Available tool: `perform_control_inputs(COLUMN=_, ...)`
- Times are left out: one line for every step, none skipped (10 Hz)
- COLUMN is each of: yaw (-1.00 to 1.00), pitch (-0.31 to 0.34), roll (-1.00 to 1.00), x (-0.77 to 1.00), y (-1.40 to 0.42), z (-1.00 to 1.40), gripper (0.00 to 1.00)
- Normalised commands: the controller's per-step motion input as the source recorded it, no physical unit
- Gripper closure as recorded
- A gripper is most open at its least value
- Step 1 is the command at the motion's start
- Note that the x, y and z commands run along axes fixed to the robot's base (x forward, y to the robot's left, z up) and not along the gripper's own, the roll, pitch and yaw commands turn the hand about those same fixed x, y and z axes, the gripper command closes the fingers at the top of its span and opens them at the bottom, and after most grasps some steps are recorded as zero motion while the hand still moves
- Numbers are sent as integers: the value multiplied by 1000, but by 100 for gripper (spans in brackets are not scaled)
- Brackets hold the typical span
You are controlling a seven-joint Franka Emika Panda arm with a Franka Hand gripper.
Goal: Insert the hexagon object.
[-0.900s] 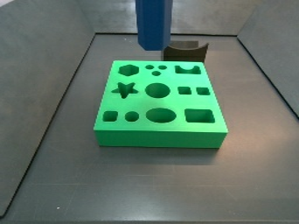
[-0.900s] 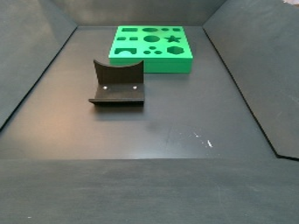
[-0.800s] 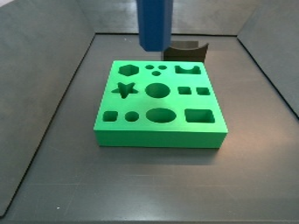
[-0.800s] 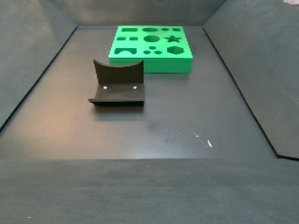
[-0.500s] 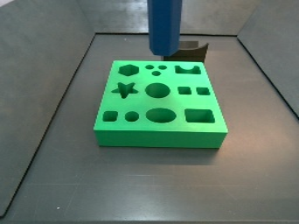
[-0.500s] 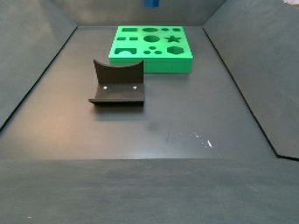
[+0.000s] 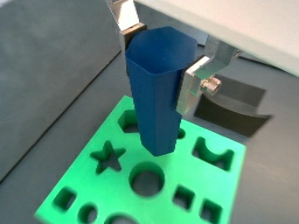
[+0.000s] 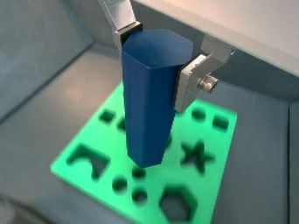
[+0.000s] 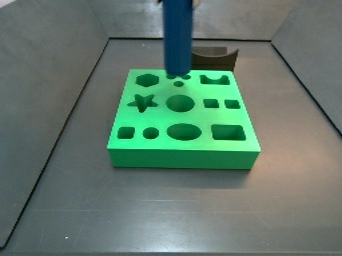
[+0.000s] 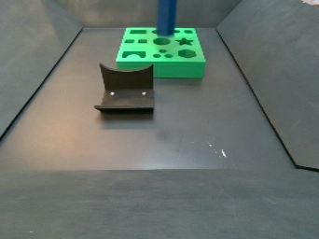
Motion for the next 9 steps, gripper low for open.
perform_control_inputs(yaw=0, pitch=-194, roll=-231, x=-749, y=700, z=-626, gripper=100)
perform_control_inputs(yaw=-274, pitch=-149, roll=-203, x=-849, y=369, z=-457, gripper=100)
perform_control_inputs(yaw=-437, pitch=-20, roll=-64, x=-651, y=106, z=0, gripper=100)
perform_control_inputs(yaw=-537, pitch=-76, roll=-56, x=-671, y=0, z=0, gripper=100)
perform_control_inputs(yaw=-523, pitch=-93, roll=-90, x=-671, y=0, z=-126, gripper=100)
perform_control_inputs(yaw=-471, pitch=-99, roll=-109, x=-723, y=0, z=-240, gripper=100)
perform_control_inputs(yaw=-429, pitch=-17, roll=-173, x=-197, y=26, z=-311, gripper=100)
perform_control_inputs(yaw=-283, pitch=104, roll=-151, x=354, y=-43, z=-397, gripper=100)
perform_control_inputs(yaw=-280, pitch=140, roll=-191, x=377, y=-3, z=-343, gripper=100)
